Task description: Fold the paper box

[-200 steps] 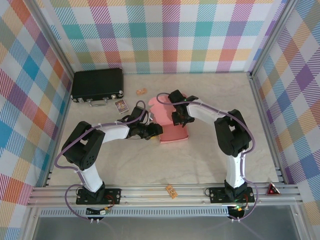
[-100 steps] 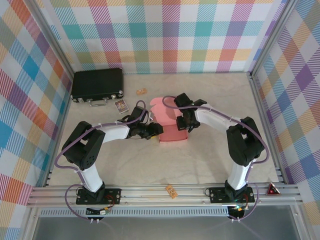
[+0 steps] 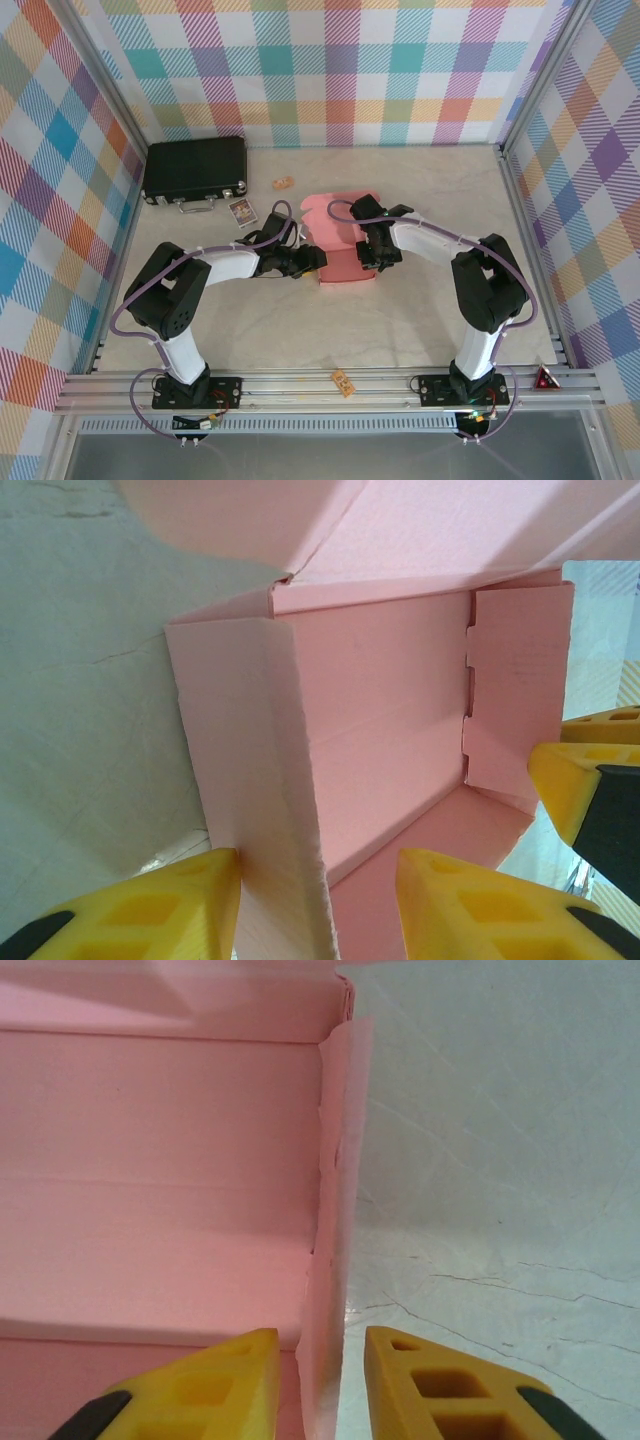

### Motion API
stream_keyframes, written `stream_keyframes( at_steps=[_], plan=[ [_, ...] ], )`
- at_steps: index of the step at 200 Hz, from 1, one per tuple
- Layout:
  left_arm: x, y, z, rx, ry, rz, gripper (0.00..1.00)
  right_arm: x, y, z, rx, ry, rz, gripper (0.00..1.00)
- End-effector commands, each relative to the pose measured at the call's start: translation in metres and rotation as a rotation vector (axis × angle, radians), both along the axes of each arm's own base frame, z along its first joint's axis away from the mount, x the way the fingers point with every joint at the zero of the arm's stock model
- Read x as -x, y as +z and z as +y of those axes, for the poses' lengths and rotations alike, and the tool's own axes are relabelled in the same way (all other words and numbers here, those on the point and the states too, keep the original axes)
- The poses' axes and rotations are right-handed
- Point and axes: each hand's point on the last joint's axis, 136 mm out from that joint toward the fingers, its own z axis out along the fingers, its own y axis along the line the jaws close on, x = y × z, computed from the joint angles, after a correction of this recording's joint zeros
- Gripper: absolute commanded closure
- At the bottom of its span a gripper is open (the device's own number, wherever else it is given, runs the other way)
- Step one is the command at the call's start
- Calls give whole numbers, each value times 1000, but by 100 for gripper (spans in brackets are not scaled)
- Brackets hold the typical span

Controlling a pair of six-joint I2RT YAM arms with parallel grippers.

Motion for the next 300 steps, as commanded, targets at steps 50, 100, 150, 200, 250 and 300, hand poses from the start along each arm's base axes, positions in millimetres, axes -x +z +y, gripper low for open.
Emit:
stream_keyframes(
  at_steps=[50,100,150,200,250,300],
  plan=[
    [9,-8,-4,-1,-23,28,55,5,-14,-9,60,-17,43,79],
    [9,-9,-5,-2,-24,31,55,6,-23,-9,72,-15,61,88],
    [9,-11,-5,-3,-26,40,55,9,-30,-14,130,-10,78,88],
    [8,-13,-6,-6,-25,45,56,12,-37,-21,217,-5,98,88],
    [7,-13,-6,-8,-26,44,56,14,-43,-27,274,-13,114,87],
    [7,-13,-6,-9,-26,45,56,14,-49,-35,336,-42,119,88]
  ],
)
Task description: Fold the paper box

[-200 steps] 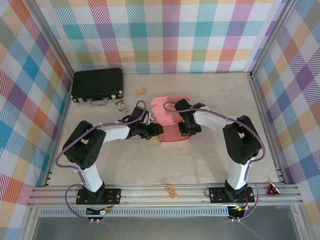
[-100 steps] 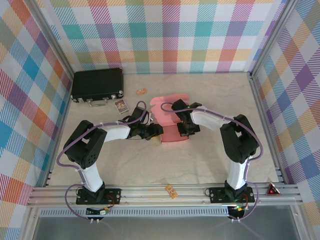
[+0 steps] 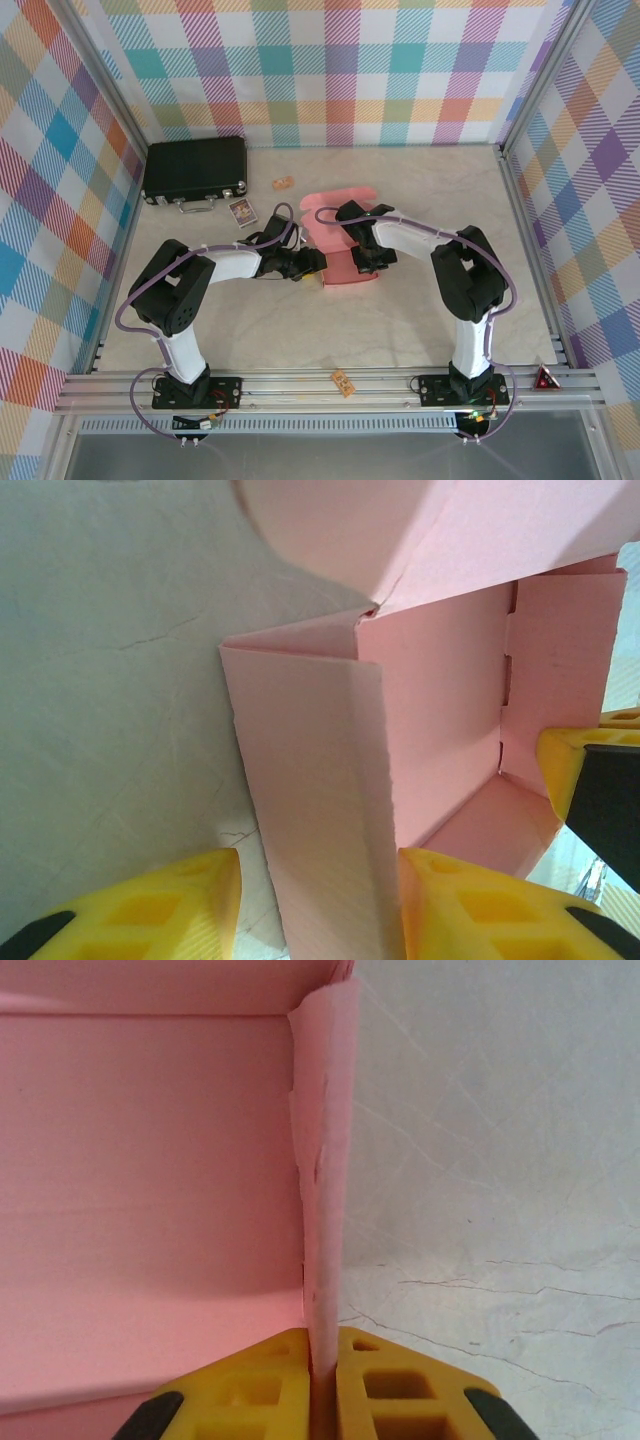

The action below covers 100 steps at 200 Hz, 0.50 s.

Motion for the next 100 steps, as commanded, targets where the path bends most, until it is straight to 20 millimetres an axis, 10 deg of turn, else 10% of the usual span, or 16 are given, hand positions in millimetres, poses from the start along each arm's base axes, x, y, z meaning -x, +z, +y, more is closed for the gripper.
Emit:
stream_keyframes(
  at_steps=[1,100],
  plan=[
    [5,0,-6,8,-23,18,56,17,-31,-25,130,-39,94,88],
    [6,0,-6,6,-24,16,56,19,-35,-40,250,-113,69,91]
  ],
)
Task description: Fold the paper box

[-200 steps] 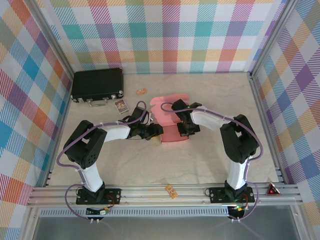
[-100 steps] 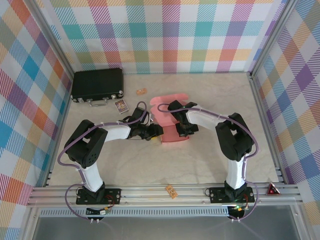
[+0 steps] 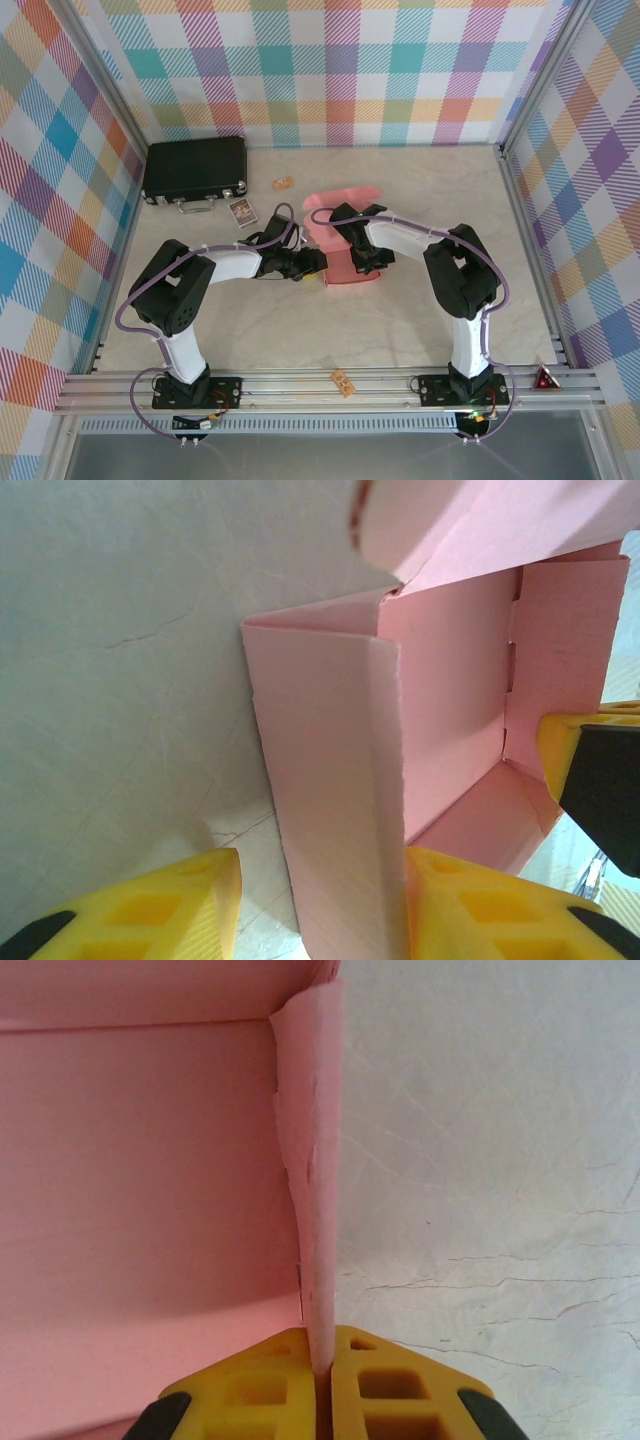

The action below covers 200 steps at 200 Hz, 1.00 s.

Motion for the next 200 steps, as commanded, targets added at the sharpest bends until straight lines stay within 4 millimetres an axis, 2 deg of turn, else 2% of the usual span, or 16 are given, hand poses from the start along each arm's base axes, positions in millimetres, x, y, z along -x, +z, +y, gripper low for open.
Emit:
stream_keyframes(
  at_steps=[1,33,59,93,122,200],
  plan=[
    [5,-1,-5,3,-20,18,56,23,-35,-33,149,-62,110,91],
    [6,-2,-4,2,-20,21,56,23,-37,-32,159,-64,113,91],
    [6,-1,-4,2,-21,20,56,20,-28,-28,121,-64,86,90],
    [4,1,-5,4,-23,16,56,13,-11,-16,47,-54,46,84],
    [4,3,-6,6,-22,14,56,9,1,-14,21,-54,18,80],
    [2,6,-7,2,-28,9,56,4,17,-7,-35,-57,-25,66]
  ],
)
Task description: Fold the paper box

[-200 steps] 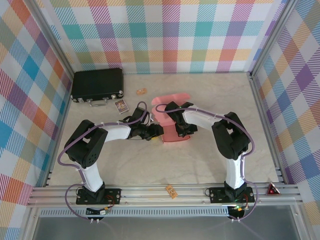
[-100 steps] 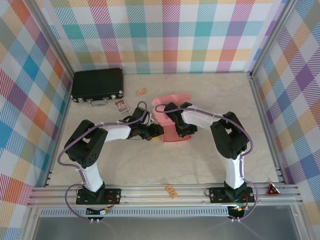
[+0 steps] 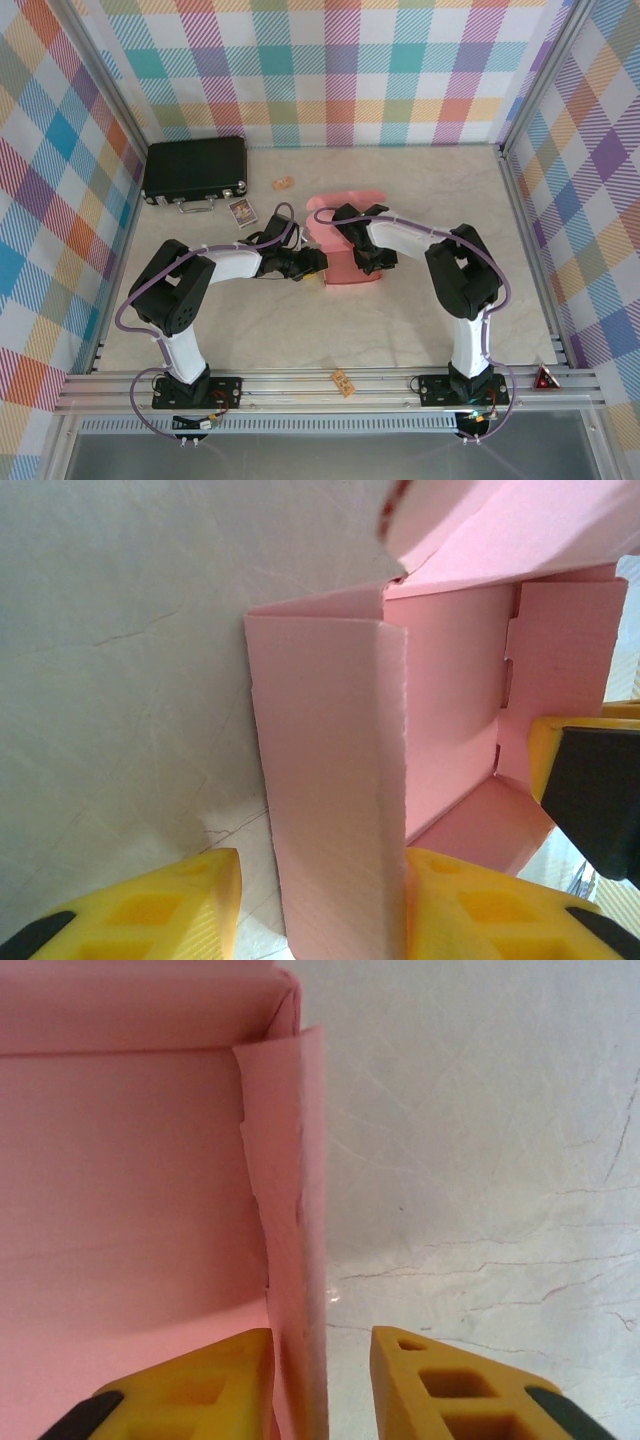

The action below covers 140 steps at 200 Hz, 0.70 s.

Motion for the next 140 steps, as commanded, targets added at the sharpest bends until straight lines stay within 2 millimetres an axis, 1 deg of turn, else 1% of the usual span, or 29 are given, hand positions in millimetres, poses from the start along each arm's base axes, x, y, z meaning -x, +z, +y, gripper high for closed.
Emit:
stream_keyframes(
  at_steps=[1,42,76,113,140],
  plan=[
    [2,4,-5,-4,-23,6,56,1,13,-2,-32,-25,-21,66],
    [0,9,-5,-14,-28,-6,56,-3,22,2,-65,-31,-56,64],
    [-4,18,0,-51,-32,-37,54,-6,34,9,-172,-29,-101,61],
    [-6,27,6,-99,-39,-74,48,-11,50,12,-270,-15,-161,57],
    [-9,39,15,-153,-44,-125,43,-15,63,13,-355,19,-201,56]
  ],
)
